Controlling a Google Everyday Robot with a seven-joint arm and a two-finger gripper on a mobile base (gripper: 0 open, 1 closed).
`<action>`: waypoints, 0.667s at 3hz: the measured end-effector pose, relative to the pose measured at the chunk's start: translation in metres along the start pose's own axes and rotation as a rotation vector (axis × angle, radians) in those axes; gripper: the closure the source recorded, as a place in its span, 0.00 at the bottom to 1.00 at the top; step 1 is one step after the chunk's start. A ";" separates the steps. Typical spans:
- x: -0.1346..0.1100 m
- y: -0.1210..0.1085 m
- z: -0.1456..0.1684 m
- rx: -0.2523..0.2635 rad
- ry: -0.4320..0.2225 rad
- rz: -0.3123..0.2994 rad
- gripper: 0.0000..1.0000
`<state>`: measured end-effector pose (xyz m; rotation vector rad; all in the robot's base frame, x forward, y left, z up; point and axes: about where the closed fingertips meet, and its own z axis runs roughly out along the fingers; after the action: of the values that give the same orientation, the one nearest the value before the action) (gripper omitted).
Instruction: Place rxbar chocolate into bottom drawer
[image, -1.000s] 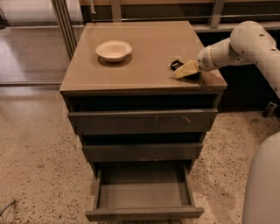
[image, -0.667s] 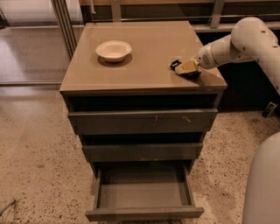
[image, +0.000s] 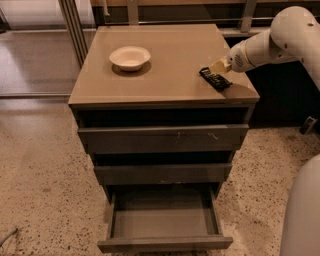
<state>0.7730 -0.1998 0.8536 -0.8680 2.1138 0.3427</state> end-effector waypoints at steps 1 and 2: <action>0.000 0.000 0.000 -0.001 0.001 0.000 1.00; 0.000 0.000 0.000 -0.001 0.001 0.000 0.83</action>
Offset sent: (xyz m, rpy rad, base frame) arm -0.0001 0.0003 -0.0001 -0.0001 0.0007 0.0008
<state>0.7729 -0.1995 0.8535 -0.8689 2.1142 0.3434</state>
